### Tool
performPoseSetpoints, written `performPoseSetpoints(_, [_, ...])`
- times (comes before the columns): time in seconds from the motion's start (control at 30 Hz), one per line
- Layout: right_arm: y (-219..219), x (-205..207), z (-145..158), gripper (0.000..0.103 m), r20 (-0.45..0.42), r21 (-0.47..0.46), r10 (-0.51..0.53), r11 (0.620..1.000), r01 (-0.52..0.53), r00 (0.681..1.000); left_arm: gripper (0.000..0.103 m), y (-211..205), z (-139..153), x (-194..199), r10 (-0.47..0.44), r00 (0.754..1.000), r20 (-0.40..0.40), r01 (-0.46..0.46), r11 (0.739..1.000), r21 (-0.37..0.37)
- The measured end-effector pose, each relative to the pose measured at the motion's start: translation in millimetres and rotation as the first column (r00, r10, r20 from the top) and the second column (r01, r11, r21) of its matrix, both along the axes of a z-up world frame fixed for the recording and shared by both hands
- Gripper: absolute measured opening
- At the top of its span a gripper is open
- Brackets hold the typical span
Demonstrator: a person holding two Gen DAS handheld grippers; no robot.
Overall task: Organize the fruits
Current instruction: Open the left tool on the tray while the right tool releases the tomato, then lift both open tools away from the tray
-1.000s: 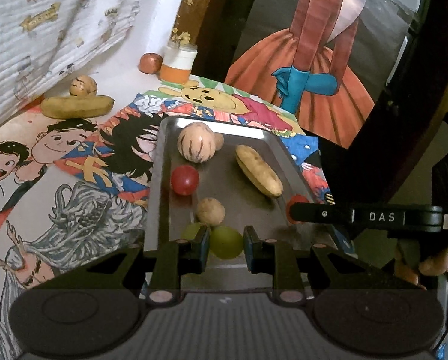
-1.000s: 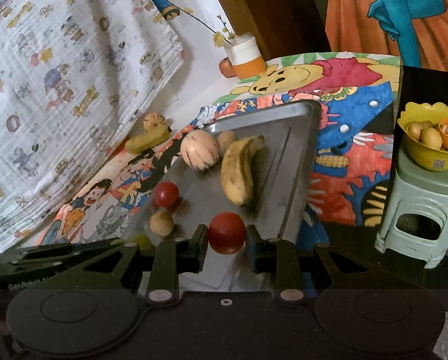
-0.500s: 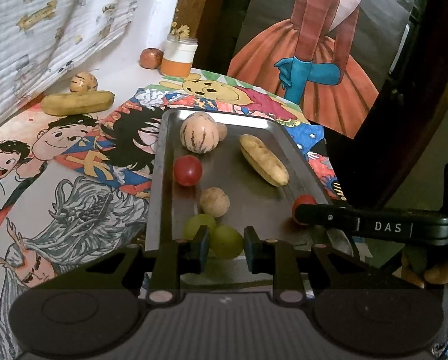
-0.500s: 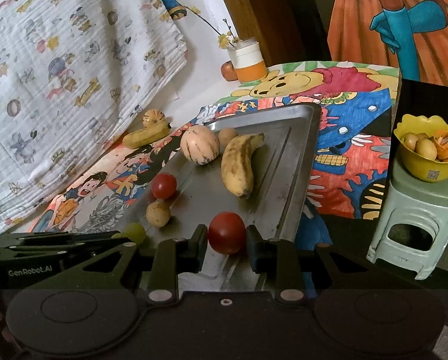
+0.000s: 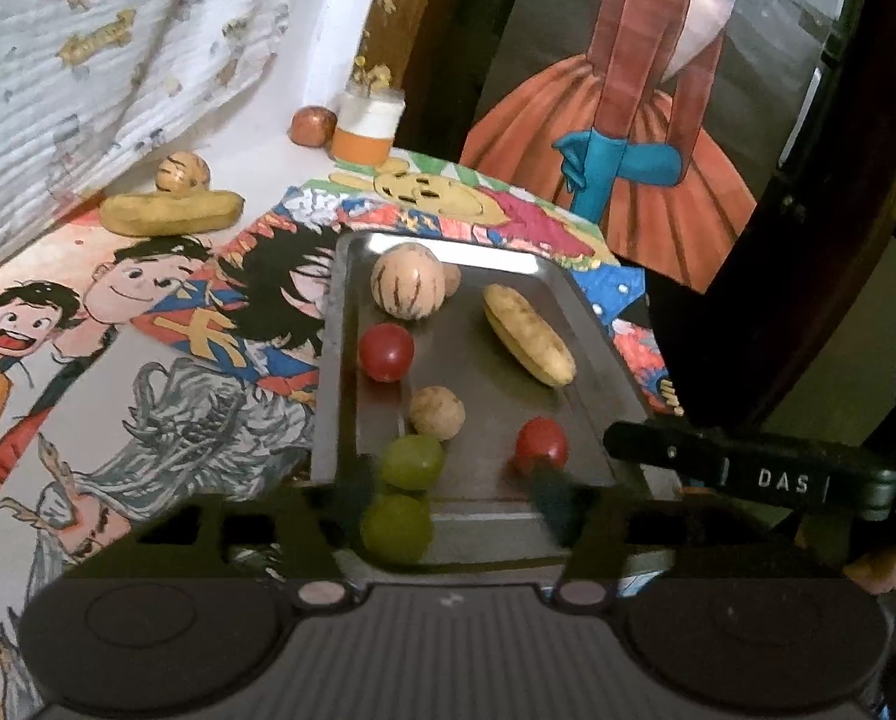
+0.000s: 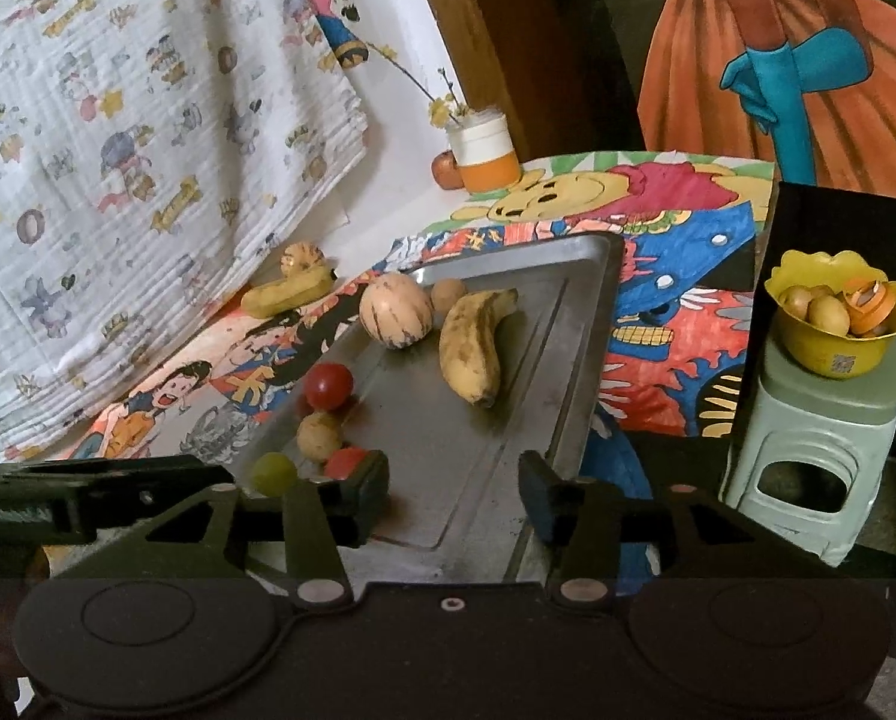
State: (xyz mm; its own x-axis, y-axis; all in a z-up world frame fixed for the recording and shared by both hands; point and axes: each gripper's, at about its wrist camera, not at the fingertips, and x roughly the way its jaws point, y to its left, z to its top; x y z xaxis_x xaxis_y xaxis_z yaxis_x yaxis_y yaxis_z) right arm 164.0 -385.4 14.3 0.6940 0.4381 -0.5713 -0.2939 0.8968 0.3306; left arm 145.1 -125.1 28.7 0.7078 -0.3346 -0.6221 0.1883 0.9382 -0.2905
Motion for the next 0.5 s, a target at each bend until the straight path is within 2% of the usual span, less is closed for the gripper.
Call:
performPoseSetpoints(0.07, [2,-5,3,0.066,0.013,-0.009,-0.003,1.0,0.003,1.0,0.075,2,4,-3,0.003,1.0,0.017,-0.003,1.0,-0.005])
performPoseSetpoints(0.17, [7,-14,7,0.075,0.039,-0.029,-0.008,1.0,0.01,0.999,0.086,7,11,-9,0.008,0.999,0.036,-0.008,1.0,-0.007])
performPoseSetpoints(0.23, [10,-21,10,0.082,0.051,-0.029,-0.015,0.999,0.016,0.999,0.09,11,16,-14,0.014,0.999,0.048,-0.013,1.0,-0.012])
performPoseSetpoints(0.3, [12,-28,13,0.091,0.065,-0.024,-0.02,0.999,0.022,0.998,0.099,15,20,-19,0.018,0.998,0.059,-0.017,1.0,-0.017])
performPoseSetpoints(0.4, [15,-41,19,0.101,0.098,-0.015,-0.04,0.999,0.041,0.994,0.103,23,26,-29,0.041,0.996,0.077,-0.04,0.999,-0.012])
performPoseSetpoints(0.5, [20,-54,26,0.102,0.107,-0.017,-0.056,0.998,0.058,0.993,0.103,30,31,-37,0.063,0.995,0.08,-0.063,0.998,0.001])
